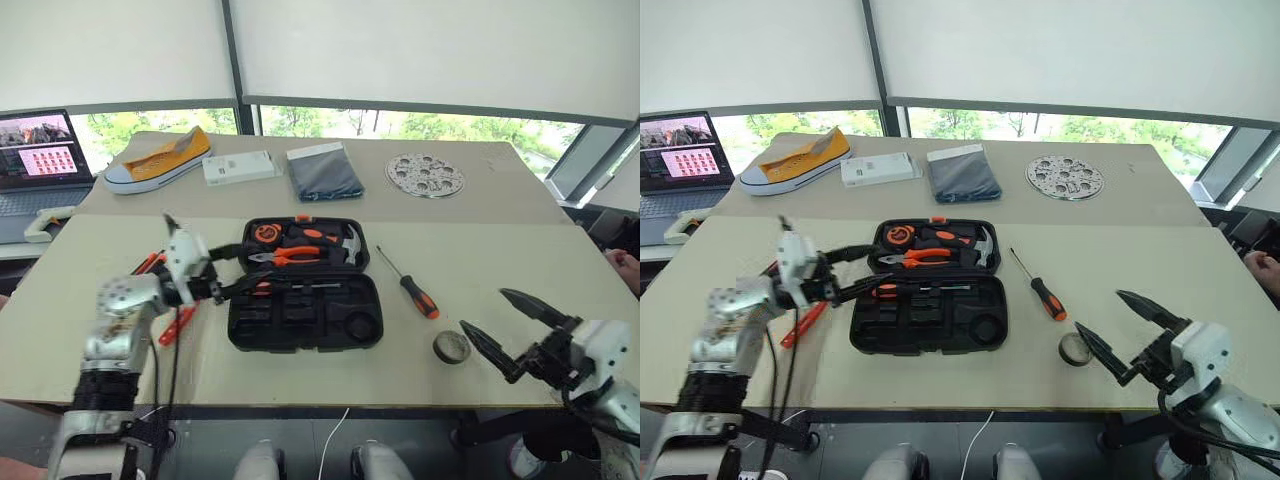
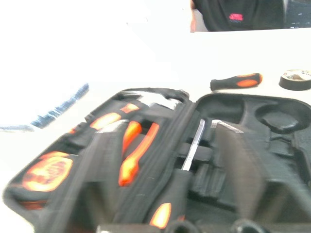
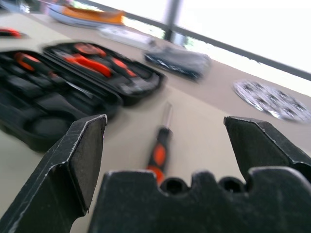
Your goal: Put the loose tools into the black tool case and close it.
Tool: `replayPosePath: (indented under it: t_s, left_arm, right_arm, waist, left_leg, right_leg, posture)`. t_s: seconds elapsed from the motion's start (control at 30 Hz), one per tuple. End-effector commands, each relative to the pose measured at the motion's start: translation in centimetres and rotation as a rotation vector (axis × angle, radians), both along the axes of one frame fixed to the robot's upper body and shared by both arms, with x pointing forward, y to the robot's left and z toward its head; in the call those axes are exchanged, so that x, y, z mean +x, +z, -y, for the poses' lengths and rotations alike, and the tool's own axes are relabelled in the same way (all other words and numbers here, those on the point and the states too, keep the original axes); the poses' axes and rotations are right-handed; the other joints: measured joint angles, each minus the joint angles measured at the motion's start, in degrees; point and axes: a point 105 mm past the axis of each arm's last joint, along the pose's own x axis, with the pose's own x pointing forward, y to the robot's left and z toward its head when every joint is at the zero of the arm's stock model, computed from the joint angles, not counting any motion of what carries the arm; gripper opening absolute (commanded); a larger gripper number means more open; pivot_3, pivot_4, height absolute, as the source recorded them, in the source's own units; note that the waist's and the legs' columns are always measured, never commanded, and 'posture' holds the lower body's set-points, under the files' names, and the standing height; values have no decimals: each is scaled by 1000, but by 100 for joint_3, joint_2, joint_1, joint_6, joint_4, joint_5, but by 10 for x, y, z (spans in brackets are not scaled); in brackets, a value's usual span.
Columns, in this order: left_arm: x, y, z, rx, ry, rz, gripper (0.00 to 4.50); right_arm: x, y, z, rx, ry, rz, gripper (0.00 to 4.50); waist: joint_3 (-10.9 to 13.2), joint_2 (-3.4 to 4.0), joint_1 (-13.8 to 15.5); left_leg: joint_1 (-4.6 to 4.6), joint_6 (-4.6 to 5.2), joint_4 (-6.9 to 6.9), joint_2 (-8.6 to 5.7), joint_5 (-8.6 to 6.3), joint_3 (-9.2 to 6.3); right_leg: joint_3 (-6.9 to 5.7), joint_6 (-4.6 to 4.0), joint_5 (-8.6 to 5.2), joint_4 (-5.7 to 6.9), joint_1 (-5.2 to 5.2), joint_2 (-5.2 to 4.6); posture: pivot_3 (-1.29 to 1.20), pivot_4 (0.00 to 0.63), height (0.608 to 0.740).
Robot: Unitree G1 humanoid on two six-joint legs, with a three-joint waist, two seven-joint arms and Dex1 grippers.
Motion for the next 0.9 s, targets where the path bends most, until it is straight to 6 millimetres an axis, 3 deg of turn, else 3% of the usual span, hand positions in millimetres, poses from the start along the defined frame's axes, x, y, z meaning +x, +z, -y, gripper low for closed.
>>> replayPosePath:
  t_s: [0.03,0.13,0.27,0.4,0.5,0.63,0.77,0.9]
  left_arm:
    - [-24,-5,-21,16,-12,-41,4450]
    - [-47,-16,-29,-12,-25,-88,4450]
    - [-61,-18,-23,-74,-49,-94,4450]
    - [-63,-14,-11,-102,-76,-76,4450]
    - [-63,-13,-3,-111,-94,-71,4450]
    - [-60,-14,3,-112,-92,-60,4450]
    - [-60,-14,7,-113,-94,-57,4450]
    - [-57,-11,8,-110,-89,-35,4450]
  right_arm:
    - [-14,-27,44,-16,-259,-152,4500]
    - [-22,-38,49,-8,-300,-215,4500]
    - [-4,-20,32,19,-238,-196,4500]
    - [24,2,6,34,-133,-212,4500]
    - [43,8,-16,-24,-54,-306,4500]
    - [69,8,-38,-111,31,-454,4500]
    - [92,2,-41,-137,2,-536,4500]
    - [112,0,-56,-141,50,-596,4500]
  waist:
    - [1,-1,-16]
    - [1,2,-35]
    - [4,5,-79]
    - [6,6,-113]
    - [6,6,-122]
    - [7,5,-122]
    - [8,1,-103]
    - [8,2,-90]
  left_leg:
    - [0,0,-2,1,0,0]
    - [-2,-1,-5,5,-1,0]
    - [2,0,-4,15,0,-6]
    - [13,-4,0,10,0,-14]
    - [22,-3,0,7,2,-12]
    - [13,22,-4,2,17,-5]
    - [-13,33,-7,0,8,2]
    - [-32,57,-6,-9,-14,5]
  right_leg:
    - [0,-2,-3,-1,-3,0]
    - [0,-31,-20,0,-8,-5]
    - [3,-1,-33,-1,-8,-13]
    - [23,9,-12,-2,-4,-14]
    - [27,8,-9,-1,-1,-12]
    - [32,3,-7,-6,-10,-3]
    - [29,-28,3,-15,-20,4]
    - [23,12,9,-30,-25,-4]
  posture:
    - [0,150,740]
    - [0,150,740]
    - [0,150,740]
    - [0,150,740]
    - [0,150,740]
    - [0,150,740]
    - [0,150,740]
    - [0,150,740]
